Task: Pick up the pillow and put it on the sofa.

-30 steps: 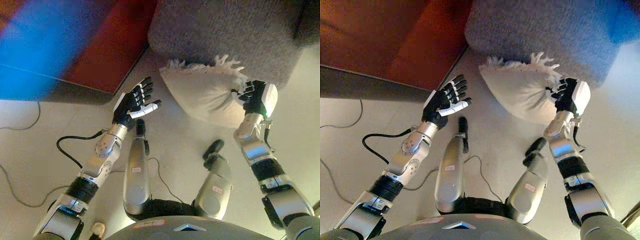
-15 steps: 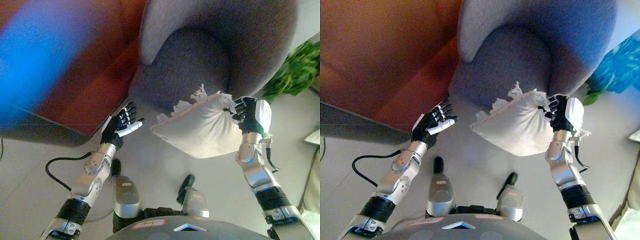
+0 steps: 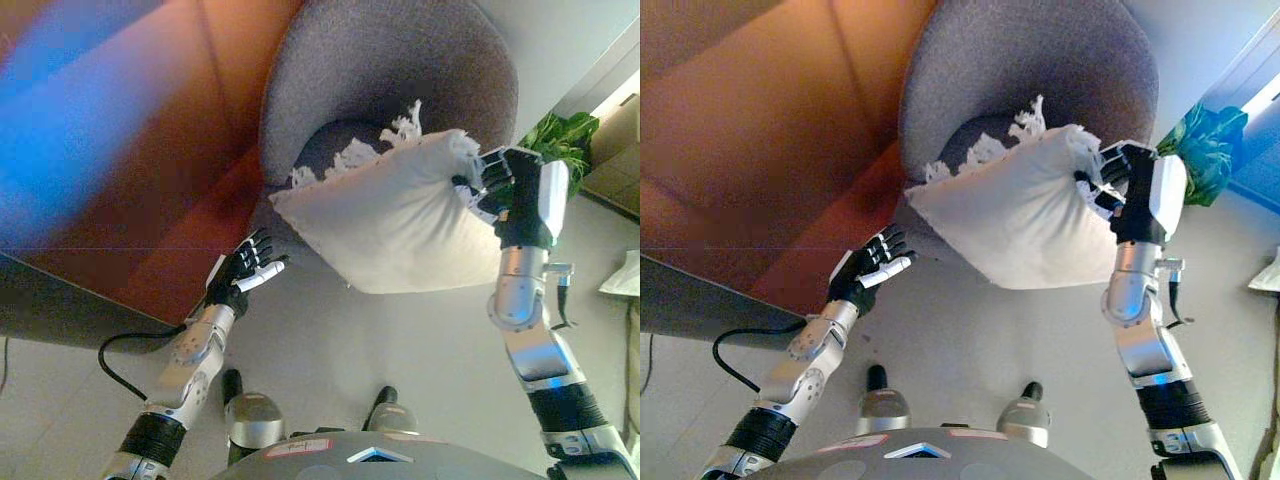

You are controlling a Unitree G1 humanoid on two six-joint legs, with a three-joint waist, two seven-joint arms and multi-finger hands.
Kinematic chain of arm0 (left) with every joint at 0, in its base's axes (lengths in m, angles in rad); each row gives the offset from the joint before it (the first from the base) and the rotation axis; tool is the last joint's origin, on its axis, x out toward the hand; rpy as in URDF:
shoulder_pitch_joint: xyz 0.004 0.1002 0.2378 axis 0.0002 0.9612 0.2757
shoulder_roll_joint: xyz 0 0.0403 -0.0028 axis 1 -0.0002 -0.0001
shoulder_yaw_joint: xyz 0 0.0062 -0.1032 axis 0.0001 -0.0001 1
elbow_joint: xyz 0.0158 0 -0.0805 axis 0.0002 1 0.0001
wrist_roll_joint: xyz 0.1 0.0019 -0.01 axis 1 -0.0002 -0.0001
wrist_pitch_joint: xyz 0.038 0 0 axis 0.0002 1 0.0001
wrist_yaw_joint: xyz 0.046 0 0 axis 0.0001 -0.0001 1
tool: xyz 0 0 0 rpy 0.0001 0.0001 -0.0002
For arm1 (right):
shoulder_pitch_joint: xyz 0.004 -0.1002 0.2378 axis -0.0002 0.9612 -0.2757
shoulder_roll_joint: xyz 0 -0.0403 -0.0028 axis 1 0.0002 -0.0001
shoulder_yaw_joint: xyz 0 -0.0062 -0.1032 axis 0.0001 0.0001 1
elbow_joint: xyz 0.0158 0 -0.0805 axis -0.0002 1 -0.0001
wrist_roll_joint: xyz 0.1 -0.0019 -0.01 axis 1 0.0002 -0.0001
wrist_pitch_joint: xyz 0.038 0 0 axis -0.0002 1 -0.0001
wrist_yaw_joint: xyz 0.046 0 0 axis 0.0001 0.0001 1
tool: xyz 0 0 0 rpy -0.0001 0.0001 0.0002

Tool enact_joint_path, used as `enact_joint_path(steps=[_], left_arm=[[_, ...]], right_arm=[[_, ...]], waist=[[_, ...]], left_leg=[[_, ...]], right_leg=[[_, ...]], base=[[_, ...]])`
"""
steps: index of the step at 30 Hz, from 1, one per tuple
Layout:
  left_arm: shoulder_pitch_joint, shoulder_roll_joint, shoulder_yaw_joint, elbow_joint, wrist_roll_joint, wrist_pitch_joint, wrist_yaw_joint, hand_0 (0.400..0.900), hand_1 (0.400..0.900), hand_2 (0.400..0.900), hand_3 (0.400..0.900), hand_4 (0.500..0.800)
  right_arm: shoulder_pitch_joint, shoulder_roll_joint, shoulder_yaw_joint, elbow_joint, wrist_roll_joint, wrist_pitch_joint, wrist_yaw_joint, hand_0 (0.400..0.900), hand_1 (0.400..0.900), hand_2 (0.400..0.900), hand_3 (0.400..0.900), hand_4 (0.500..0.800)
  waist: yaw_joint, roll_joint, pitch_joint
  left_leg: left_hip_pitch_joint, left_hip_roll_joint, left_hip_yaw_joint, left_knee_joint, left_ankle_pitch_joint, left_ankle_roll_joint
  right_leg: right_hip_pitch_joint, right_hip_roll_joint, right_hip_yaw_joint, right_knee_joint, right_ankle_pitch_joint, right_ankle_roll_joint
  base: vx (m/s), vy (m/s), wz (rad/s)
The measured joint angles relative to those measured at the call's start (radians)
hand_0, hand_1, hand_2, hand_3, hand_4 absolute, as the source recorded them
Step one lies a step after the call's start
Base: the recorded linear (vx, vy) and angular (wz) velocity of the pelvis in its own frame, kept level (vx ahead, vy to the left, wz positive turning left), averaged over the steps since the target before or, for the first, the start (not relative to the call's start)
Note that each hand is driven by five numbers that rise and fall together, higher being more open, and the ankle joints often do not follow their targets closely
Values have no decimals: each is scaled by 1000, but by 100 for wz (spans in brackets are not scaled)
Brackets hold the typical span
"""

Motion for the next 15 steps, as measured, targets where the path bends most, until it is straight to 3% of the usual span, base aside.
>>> enact_joint_path(steps=[5,13,15], left_arm=[[10,-2,0,7,0,0,-5,900,900,900,900,800],[74,-8,1,7,-1,0,-67,900,900,900,900,800],[77,-7,2,6,-1,1,-89,900,900,900,900,800]], right_arm=[[-1,-39,-17,-7,85,0,23,400,400,400,400,500],[-5,-68,-17,21,126,16,111,400,400,400,400,500],[-22,-80,-17,59,124,23,119,400,400,400,400,500]], waist=[[1,10,-14],[11,8,-16],[33,5,-17]], left_leg=[[20,0,-1,-14,3,1],[25,0,-33,-25,12,-3],[24,1,-35,-25,12,-4]], right_leg=[[25,3,-9,-14,1,2],[70,11,-49,-47,7,12],[74,13,-51,-53,9,15]], base=[[109,-2,10],[123,-16,16],[141,-47,27]])
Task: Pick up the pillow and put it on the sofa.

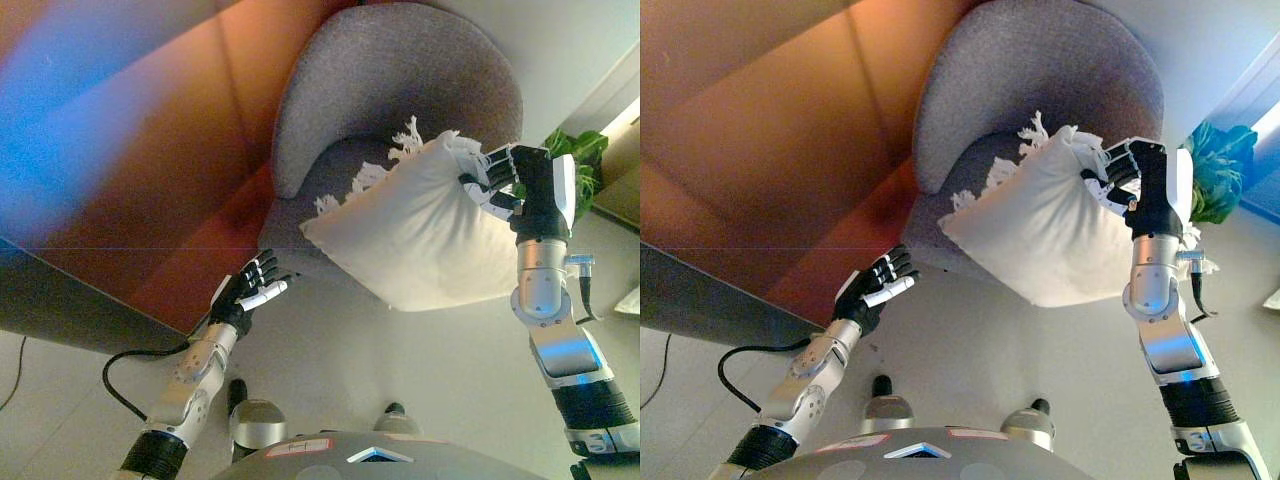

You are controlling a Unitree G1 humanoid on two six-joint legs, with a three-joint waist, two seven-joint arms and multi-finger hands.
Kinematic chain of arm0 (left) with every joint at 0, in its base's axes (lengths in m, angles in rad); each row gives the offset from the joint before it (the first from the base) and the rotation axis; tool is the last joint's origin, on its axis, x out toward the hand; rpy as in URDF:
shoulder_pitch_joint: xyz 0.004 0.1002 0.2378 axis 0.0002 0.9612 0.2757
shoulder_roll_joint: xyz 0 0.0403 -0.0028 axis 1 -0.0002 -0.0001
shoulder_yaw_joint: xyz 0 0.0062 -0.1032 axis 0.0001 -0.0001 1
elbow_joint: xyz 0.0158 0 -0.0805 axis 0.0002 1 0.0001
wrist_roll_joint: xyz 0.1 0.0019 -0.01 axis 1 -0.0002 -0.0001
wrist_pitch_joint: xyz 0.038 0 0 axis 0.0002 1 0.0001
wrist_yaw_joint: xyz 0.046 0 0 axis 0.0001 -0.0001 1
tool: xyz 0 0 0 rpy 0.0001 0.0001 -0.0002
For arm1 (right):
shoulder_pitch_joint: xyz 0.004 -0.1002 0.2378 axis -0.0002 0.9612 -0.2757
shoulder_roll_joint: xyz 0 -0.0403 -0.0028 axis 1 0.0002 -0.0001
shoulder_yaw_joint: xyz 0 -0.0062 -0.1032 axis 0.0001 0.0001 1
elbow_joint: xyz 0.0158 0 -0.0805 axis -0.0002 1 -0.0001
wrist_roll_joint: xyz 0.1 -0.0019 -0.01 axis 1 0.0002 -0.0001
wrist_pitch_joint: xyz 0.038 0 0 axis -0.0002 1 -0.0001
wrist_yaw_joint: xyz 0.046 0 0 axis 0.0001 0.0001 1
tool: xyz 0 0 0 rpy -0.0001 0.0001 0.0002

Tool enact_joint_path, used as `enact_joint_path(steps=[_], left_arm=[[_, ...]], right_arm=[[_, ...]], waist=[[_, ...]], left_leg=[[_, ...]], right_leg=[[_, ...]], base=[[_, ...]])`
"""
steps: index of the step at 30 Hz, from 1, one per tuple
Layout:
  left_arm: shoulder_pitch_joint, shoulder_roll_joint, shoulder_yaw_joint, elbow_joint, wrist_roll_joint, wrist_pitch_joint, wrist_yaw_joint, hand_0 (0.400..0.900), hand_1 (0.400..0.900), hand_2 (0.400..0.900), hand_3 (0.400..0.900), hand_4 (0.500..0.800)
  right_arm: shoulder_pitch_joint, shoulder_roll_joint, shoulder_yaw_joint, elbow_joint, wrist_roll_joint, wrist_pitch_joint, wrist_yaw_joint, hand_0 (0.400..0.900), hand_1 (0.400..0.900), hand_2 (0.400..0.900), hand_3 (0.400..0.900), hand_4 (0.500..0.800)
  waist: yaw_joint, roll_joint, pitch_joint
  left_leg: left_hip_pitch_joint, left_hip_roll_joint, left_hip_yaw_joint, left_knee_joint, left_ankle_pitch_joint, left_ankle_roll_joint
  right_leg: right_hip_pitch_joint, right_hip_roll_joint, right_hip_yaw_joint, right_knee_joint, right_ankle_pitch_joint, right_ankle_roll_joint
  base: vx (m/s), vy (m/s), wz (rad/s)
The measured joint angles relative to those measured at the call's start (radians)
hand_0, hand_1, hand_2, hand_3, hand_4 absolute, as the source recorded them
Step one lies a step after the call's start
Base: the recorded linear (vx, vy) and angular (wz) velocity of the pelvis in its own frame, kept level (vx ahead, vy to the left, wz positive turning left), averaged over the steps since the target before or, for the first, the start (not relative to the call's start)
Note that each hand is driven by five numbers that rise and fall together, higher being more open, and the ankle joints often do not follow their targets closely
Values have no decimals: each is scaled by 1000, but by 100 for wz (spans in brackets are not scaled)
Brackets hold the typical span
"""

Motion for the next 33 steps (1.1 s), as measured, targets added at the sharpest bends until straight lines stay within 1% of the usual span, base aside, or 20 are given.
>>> enact_joint_path(steps=[2,3,4,5,6,7,8,9,10,11,13,14,15,16,19,23,25,33], left_arm=[[-1,7,2,-2,-3,10,-21,900,900,900,900,800],[0,12,2,-4,-4,13,-31,900,900,900,900,800],[3,21,2,-7,-5,16,-35,900,900,900,900,800],[8,44,5,-14,-12,33,-42,900,900,900,900,800],[11,52,7,-15,-12,37,-44,900,900,900,900,800],[10,72,8,-20,-12,51,-50,900,900,900,900,800],[12,103,11,-30,-13,69,-57,900,900,900,900,800],[12,110,11,-34,-13,75,-57,900,900,900,900,800],[19,137,15,-53,-15,92,-66,900,900,900,900,800],[22,155,18,-57,-18,101,-69,900,900,900,900,800],[25,170,22,-57,-22,115,-74,900,900,900,900,800],[31,180,32,-57,-25,124,-77,900,900,900,900,800],[34,182,34,-57,-32,124,-77,900,900,900,900,800],[38,193,35,-57,-36,126,-78,900,900,900,900,800],[40,197,37,-58,-44,131,-86,900,900,900,900,800],[40,197,37,-62,-44,131,-96,900,900,900,900,800],[40,197,37,-62,-44,131,-97,900,900,900,900,800],[40,197,37,-62,-53,131,-97,900,900,900,900,800]], right_arm=[[-48,-22,4,89,-3,16,14,400,400,400,400,500],[-67,-32,7,127,-5,25,16,400,400,400,400,500],[-91,-38,12,172,-5,32,16,400,400,400,400,500],[-149,-47,30,261,-5,35,15,400,400,400,400,500],[-173,-51,40,293,-3,35,14,400,400,400,400,500],[-233,-56,54,375,1,36,9,400,400,400,400,500],[-348,-77,89,537,29,46,-10,400,400,400,400,500],[-375,-83,99,573,34,46,-17,400,400,400,400,500],[-464,-100,108,685,41,52,-36,400,400,400,400,500],[-522,-108,119,736,41,56,-54,400,400,400,400,500],[-571,-122,132,760,40,54,-63,400,400,400,400,500],[-629,-135,158,788,38,54,-64,400,400,400,400,500],[-649,-139,171,800,38,55,-62,555,555,555,555,593],[-699,-141,199,826,39,64,-54,900,900,900,900,800],[-756,-141,237,868,60,86,-49,900,900,900,900,800],[-769,-140,238,943,79,115,-45,900,900,900,900,800],[-769,-140,239,948,79,134,-45,900,900,900,900,800],[-769,-141,239,942,84,132,-45,900,900,900,900,800]], waist=[[22,-6,-4],[29,-11,-5],[38,-14,-7],[55,-23,-9],[67,-24,-9],[81,-29,-8],[109,-39,-8],[115,-42,-7],[141,-50,-7],[157,-52,-6],[175,-54,-5],[193,-56,-4],[195,-57,-4],[198,-58,-4],[212,-58,-4],[232,-58,-3],[228,-55,-1],[193,-51,2]], left_leg=[[-2,1,-15,0,3,-1],[-3,1,-23,0,4,-2],[-5,1,-36,0,5,-2],[-4,1,-45,0,6,-3],[-5,1,-47,0,6,-3],[-3,1,-54,0,7,-4],[-4,1,-68,0,9,-5],[-4,1,-72,0,10,-5],[-9,1,-81,0,11,-5],[-9,1,-90,0,12,-5],[-9,1,-101,0,12,-5],[-6,1,-107,0,13,-6],[-6,2,-110,0,13,-6],[-6,2,-118,0,14,-7],[0,2,-123,0,15,-7],[1,2,-127,0,15,-6],[2,2,-127,0,16,-4],[7,3,-119,-1,17,-4]], right_leg=[[14,3,-8,-7,1,1],[24,5,-22,-13,1,1],[36,7,-34,-17,1,2],[46,9,-48,-24,2,3],[50,10,-51,-25,2,3],[60,11,-59,-29,3,4],[73,13,-76,-33,3,4],[76,13,-79,-34,3,4],[83,14,-91,-38,3,4],[90,16,-101,-38,3,5],[101,17,-109,-40,3,5],[108,19,-117,-40,3,5],[111,20,-120,-39,3,5],[118,21,-134,-39,3,5],[128,22,-140,-39,3,5],[133,22,-144,-39,2,4],[133,22,-144,-39,3,4],[130,22,-138,-39,4,2]], base=[[129,-65,26],[105,-84,19],[112,-95,23],[113,-96,25],[103,-83,28],[85,-63,23],[86,-49,24],[65,-24,17],[85,-14,20],[67,3,12],[127,-2,7],[110,-11,4],[42,-13,4],[36,-13,5],[20,-6,5],[-4,22,-1],[-19,22,-7],[-44,-1,-10]])
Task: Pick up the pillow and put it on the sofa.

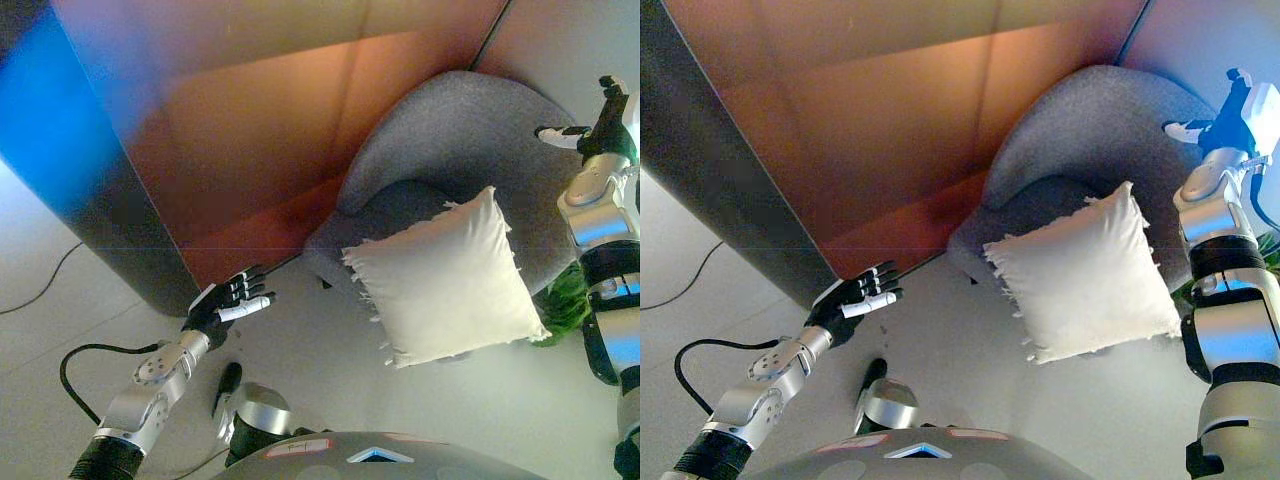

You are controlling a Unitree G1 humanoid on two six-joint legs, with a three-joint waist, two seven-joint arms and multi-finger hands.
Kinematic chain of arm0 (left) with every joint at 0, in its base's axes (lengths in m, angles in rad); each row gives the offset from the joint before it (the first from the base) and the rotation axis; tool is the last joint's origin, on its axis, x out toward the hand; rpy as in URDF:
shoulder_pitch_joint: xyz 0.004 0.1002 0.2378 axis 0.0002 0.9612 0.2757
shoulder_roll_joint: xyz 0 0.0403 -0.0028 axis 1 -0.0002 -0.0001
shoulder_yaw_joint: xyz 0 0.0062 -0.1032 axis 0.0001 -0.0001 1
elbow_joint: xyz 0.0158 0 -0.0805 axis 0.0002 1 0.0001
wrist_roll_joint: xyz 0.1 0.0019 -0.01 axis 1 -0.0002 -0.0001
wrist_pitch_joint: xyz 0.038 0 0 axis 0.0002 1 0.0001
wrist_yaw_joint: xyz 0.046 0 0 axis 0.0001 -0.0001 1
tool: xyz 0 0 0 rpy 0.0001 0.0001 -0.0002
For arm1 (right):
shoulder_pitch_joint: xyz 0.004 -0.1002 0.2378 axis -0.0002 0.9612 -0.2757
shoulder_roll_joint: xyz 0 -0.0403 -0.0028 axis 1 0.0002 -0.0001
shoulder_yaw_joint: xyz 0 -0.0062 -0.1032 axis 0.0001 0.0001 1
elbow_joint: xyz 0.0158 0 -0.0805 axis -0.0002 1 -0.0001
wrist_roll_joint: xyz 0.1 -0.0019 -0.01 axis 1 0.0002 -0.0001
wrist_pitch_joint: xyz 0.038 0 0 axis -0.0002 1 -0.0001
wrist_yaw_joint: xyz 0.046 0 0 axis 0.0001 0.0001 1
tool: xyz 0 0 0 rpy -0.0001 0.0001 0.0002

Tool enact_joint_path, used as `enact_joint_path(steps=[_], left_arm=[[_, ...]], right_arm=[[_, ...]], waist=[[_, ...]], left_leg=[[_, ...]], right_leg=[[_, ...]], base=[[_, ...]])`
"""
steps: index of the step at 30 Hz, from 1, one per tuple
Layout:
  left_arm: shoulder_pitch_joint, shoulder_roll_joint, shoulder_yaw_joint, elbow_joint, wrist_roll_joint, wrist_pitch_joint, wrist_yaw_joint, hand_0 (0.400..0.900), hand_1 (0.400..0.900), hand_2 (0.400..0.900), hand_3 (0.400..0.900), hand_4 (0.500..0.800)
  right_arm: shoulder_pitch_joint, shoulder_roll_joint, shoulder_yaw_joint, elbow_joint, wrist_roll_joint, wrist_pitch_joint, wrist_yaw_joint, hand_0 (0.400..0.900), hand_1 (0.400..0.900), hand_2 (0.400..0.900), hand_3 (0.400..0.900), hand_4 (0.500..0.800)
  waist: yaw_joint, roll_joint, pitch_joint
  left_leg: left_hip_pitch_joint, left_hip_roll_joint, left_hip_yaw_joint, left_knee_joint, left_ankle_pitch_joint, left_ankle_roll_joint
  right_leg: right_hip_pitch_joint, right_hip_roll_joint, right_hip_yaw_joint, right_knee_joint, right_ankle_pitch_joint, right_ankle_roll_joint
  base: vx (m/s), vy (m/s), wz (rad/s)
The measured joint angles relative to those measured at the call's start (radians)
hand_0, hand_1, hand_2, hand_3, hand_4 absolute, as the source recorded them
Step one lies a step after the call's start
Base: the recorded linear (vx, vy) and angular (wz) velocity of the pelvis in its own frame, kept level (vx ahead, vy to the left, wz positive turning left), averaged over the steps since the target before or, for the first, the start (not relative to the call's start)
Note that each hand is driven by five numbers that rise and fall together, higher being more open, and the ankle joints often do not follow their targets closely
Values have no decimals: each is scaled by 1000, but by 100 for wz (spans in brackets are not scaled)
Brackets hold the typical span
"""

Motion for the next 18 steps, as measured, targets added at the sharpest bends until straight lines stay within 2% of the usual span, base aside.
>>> enact_joint_path(steps=[5,7,11,14,15,16,17,18], left_arm=[[-3,0,-5,0,0,-1,4,900,900,900,900,800],[-9,-1,-12,0,0,-1,5,900,900,900,900,800],[-25,-7,-24,0,1,-3,23,900,900,900,900,800],[-42,-29,-28,5,3,-16,48,900,900,900,900,800],[-46,-35,-28,6,6,-16,51,900,900,900,900,800],[-52,-53,-28,7,20,-25,61,900,900,900,900,800],[-55,-62,-28,9,23,-28,64,900,900,900,900,800],[-56,-72,-28,13,25,-34,66,900,900,900,900,800]], right_arm=[[3,0,-6,-43,72,-24,-2,900,900,900,900,800],[24,0,-38,-105,110,-39,-3,900,900,900,900,800],[186,23,-131,-300,170,-59,-4,900,900,900,900,800],[393,132,-178,-459,190,-62,1,900,900,900,900,800],[428,146,-184,-481,195,-62,6,900,900,900,900,800],[542,205,-195,-527,213,-63,23,900,900,900,900,800],[605,242,-198,-529,221,-62,34,900,900,900,900,800],[644,265,-200,-530,221,-64,38,900,900,900,900,800]], waist=[[-25,10,5],[-38,15,8],[-66,17,8],[-122,18,7],[-128,18,7],[-147,20,6],[-173,22,4],[-177,26,2]], left_leg=[[9,3,27,0,-1,-2],[9,4,37,0,-1,-2],[16,5,58,0,-2,-1],[17,5,87,0,-3,0],[17,5,93,0,-3,1],[20,5,107,0,-4,2],[21,5,117,0,-5,3],[21,5,125,-1,-6,5]], right_leg=[[-15,-1,25,1,5,-5],[-24,-2,35,1,7,-6],[-40,-3,56,2,9,-6],[-66,-7,89,10,13,-8],[-71,-8,95,12,14,-8],[-85,-11,111,18,15,-9],[-97,-12,121,23,16,-10],[-103,-13,130,26,16,-10]], base=[[-109,0,-14],[-96,-11,-18],[-108,-18,-24],[-128,-25,-33],[-120,-19,-32],[-108,-20,-29],[-114,-18,-33],[-112,-11,-34]])
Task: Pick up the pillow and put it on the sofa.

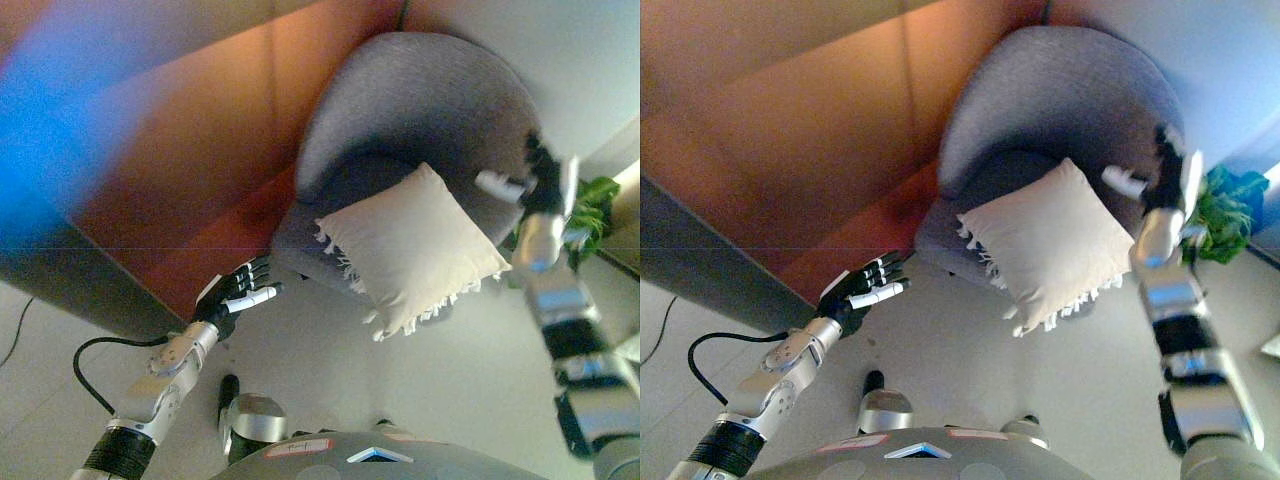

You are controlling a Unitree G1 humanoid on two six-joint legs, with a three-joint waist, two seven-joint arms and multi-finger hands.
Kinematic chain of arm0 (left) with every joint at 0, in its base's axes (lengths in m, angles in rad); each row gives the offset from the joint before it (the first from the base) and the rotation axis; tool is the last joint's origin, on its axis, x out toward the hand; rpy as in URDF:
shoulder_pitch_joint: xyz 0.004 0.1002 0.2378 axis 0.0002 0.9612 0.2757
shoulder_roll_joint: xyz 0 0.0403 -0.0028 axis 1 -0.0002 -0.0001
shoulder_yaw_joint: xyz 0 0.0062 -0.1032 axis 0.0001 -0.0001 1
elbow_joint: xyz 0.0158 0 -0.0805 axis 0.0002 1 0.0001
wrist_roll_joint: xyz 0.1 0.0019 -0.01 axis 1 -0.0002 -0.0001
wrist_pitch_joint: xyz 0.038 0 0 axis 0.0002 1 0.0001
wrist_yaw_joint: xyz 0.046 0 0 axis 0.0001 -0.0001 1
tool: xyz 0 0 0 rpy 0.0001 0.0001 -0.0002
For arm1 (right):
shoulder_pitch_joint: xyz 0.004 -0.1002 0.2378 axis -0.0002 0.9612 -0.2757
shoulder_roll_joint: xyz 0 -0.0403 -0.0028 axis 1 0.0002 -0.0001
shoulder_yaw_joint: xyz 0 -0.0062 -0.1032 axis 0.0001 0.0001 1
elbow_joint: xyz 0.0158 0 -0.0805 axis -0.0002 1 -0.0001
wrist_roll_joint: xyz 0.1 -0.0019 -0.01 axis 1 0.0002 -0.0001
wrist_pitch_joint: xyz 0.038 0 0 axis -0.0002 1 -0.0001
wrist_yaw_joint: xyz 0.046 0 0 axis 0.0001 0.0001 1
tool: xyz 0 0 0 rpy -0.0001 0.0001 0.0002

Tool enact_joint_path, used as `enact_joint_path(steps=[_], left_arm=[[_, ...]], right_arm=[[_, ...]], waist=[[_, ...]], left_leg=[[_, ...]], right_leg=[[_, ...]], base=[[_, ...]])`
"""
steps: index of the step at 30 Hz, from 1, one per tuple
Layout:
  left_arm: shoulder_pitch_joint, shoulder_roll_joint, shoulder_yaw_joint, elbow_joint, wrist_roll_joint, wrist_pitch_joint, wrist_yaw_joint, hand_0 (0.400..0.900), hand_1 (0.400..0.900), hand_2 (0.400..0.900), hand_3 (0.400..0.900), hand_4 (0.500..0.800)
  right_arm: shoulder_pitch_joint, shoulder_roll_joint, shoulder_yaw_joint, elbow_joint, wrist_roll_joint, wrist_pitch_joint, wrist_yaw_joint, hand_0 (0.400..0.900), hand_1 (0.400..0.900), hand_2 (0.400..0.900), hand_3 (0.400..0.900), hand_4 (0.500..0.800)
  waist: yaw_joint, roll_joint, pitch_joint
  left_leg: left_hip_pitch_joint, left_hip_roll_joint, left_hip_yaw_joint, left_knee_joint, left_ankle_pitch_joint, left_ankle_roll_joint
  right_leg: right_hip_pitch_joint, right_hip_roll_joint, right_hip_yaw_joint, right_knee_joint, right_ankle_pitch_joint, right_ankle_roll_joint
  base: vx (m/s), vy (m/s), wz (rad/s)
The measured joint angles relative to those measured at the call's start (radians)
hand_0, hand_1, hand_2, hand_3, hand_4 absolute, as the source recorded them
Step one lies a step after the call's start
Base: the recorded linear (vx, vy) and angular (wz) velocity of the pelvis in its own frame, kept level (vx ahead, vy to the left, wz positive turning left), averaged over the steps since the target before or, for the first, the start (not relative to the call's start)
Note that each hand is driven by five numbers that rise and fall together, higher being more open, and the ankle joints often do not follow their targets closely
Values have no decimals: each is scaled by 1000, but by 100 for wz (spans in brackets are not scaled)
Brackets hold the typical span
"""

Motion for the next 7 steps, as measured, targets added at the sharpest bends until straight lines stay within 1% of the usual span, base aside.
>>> enact_joint_path(steps=[2,3,4,5,6,7], left_arm=[[-2,-30,3,15,17,-11,5,900,900,900,900,800],[-2,-34,3,20,18,-14,5,900,900,900,900,800],[-2,-43,5,37,22,-20,6,900,900,900,900,800],[2,-58,15,59,28,-23,11,900,900,900,900,800],[1,-63,18,66,28,-23,13,900,900,900,900,800],[2,-75,28,79,29,-23,20,900,900,900,900,800]], right_arm=[[129,58,-3,1,7,5,30,900,900,900,900,800],[155,70,-4,1,9,6,38,900,900,900,900,800],[207,90,-5,1,19,10,53,900,900,900,900,800],[254,106,-6,0,42,26,74,900,900,900,900,800],[269,111,-8,0,45,32,79,900,900,900,900,800],[300,120,-12,0,47,50,92,900,900,900,900,800]], waist=[[-39,12,-7],[-50,16,-9],[-73,26,-14],[-104,35,-19],[-115,38,-21],[-135,42,-24]], left_leg=[[7,-1,30,0,-4,2],[7,-1,35,-1,-5,4],[9,-1,50,-2,-8,6],[18,0,72,-6,-10,5],[21,0,79,-9,-11,5],[23,0,93,-11,-15,3]], right_leg=[[-25,-2,34,6,3,-3],[-30,-3,40,8,3,-3],[-41,-3,55,9,5,-5],[-52,-3,76,8,10,-6],[-56,-3,84,8,11,-7],[-59,-2,97,4,11,-8]], base=[[-122,-3,-36],[-95,10,-30],[-84,14,-27],[-85,20,-30],[-72,21,-27],[-45,17,-20]])
